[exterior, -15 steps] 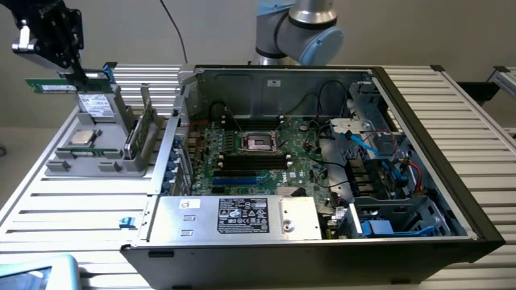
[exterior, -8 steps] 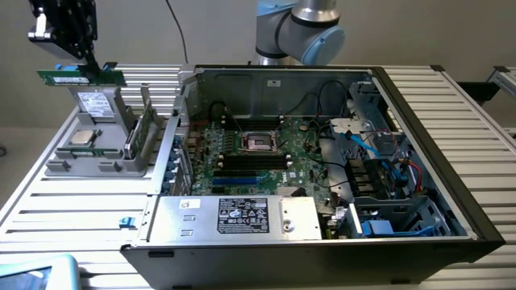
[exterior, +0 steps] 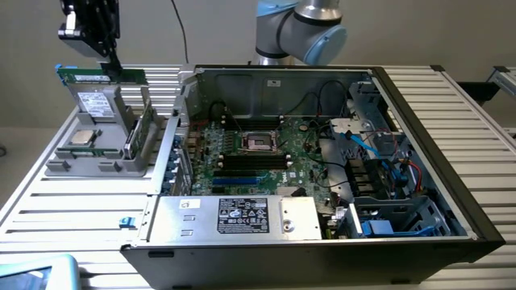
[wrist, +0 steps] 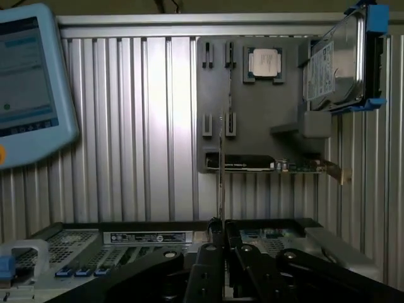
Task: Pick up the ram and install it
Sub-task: 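Pick up the ram and move it above insertion slot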
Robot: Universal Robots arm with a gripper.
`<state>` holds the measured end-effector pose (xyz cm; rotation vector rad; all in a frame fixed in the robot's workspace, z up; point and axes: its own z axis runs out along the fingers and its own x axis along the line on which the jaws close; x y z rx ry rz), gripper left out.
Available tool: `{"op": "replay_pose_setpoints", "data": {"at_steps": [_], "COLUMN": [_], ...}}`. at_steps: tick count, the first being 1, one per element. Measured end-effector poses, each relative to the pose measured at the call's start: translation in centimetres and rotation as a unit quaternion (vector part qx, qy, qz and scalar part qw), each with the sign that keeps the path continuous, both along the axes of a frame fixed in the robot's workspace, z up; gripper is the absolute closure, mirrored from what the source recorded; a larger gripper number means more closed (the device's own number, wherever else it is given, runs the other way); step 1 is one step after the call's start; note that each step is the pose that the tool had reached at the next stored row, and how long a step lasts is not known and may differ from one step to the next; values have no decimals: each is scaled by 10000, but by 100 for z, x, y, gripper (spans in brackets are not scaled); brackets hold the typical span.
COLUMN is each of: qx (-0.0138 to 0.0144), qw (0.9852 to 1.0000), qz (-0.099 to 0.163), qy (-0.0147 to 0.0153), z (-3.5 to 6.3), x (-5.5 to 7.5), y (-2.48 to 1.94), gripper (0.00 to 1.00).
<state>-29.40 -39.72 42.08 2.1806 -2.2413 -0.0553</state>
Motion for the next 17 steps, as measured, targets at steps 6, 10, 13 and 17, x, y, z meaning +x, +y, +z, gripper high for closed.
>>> {"op": "replay_pose_setpoints", "data": {"at_steps": [6,10,13,17], "qx": [6,8,8,8], "qw": [10000,10000,10000,10000], "qz": [0,0,0,0], "qy": [31,46,56,72], "z": [3,6,9,12], "x": [265,448,582,762], "y": [0,0,0,0], "gripper": [87,87,87,87]}}
